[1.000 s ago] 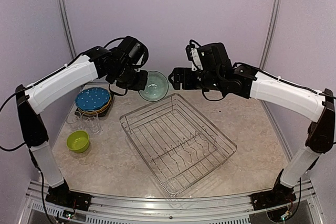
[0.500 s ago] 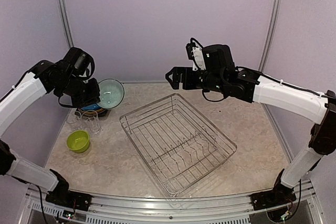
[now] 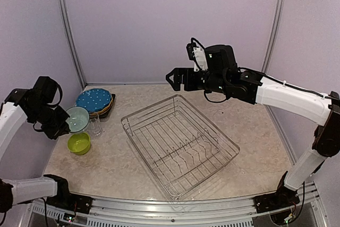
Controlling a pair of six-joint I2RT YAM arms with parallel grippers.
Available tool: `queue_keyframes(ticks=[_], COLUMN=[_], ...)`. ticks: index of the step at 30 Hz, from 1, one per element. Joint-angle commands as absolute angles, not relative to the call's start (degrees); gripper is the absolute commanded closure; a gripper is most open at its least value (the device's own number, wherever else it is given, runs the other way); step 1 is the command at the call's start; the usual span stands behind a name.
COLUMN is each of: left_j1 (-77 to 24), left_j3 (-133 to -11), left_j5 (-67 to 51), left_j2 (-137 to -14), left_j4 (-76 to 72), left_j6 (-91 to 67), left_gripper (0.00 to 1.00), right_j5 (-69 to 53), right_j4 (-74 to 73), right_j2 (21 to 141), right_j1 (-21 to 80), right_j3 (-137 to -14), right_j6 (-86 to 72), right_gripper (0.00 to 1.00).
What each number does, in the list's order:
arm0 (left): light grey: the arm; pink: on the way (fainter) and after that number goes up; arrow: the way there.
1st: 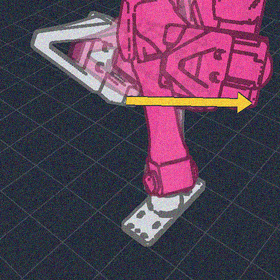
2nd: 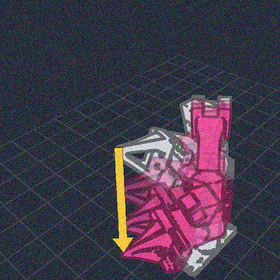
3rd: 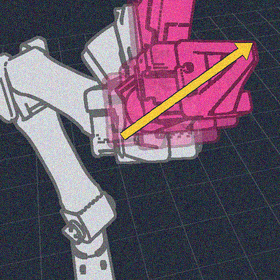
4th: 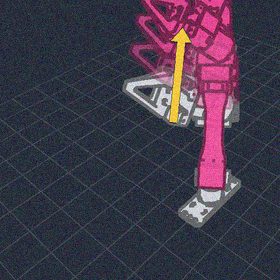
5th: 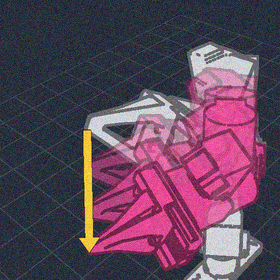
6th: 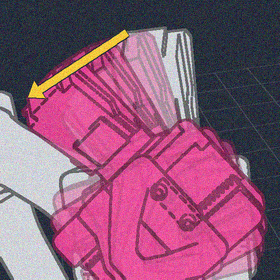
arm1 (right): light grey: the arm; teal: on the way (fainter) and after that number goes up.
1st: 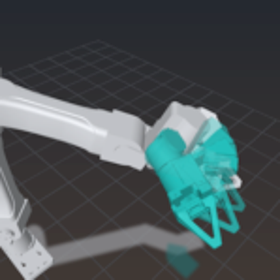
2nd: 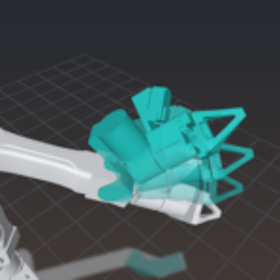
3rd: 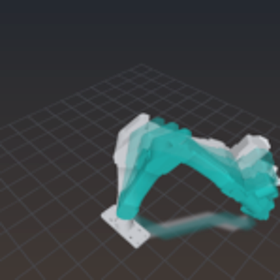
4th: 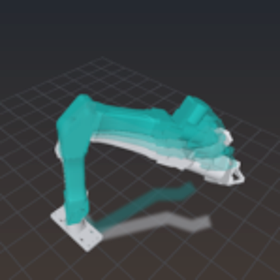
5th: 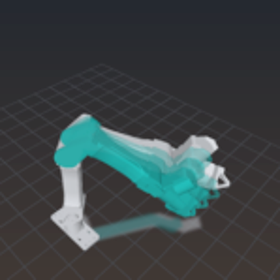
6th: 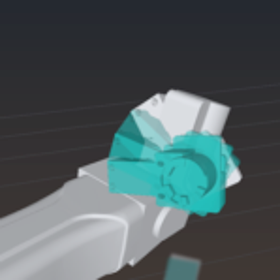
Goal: Unload the mixed dishes from the dish rack
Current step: Place the bowl in the bowl.
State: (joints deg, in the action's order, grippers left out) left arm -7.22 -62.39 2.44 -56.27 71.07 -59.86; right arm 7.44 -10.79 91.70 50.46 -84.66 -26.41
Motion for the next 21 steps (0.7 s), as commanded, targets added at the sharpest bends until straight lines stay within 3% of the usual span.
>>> queue_keyframes(ticks=[1, 12, 21], left_j1=[1.96, 9.93, 13.89], left_j3=[-58.31, -50.75, -49.33], left_j5=[-5.42, -9.79, -11.52], left_j2=[-53.6, -52.04, -58.13], left_j4=[68.98, 63.61, 58.55], left_j6=[-59.54, -56.72, -54.9], left_gripper=[1.0, 1.0, 1.0], right_j5=[6.79, 7.47, 7.34], right_j4=[-10.23, -10.23, -10.52], right_j2=[92.24, 91.18, 90.92], right_j1=[50.19, 50.23, 50.19], right_j3=[-84.99, -83.73, -83.5], right_j6=[-25.75, -26.01, -26.15], right_gripper=[0.01, 0.01, 0.01])
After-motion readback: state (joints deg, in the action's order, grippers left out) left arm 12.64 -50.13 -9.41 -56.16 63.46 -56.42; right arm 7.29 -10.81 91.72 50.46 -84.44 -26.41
